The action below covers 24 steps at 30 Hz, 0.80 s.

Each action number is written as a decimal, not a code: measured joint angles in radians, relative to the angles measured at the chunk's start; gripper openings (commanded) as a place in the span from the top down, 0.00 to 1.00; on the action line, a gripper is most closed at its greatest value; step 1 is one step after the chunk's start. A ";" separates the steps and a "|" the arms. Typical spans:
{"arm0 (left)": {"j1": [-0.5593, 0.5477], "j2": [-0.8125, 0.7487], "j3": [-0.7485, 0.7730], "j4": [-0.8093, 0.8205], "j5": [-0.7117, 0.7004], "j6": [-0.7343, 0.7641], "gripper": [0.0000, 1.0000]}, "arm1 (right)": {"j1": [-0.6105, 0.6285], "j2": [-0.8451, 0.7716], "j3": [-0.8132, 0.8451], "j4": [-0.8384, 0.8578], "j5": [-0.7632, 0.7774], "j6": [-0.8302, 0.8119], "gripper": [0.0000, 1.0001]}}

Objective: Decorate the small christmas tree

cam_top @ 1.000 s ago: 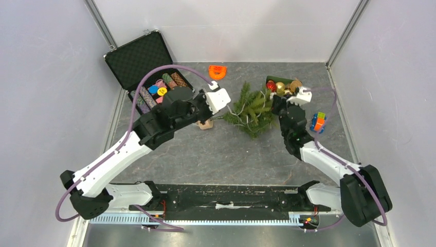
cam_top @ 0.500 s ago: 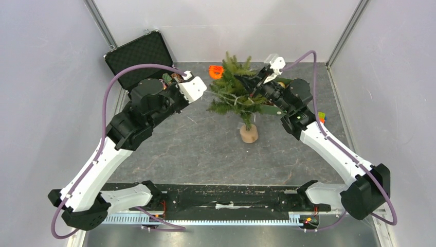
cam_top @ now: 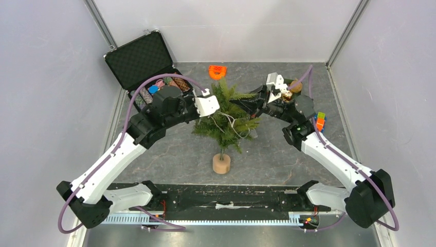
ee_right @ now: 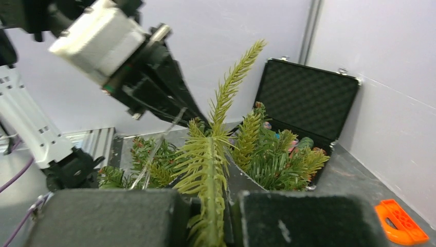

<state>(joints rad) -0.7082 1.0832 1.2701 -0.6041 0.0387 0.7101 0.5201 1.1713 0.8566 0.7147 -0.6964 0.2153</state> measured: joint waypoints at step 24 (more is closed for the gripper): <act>0.079 -0.198 -0.132 -0.175 0.266 0.014 0.20 | -0.001 -0.055 -0.060 0.051 -0.102 0.017 1.00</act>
<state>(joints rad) -0.6296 0.8856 1.1381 -0.7795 0.3050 0.7242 0.5194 1.1168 0.7971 0.7654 -0.7982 0.2325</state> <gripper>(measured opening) 0.793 0.038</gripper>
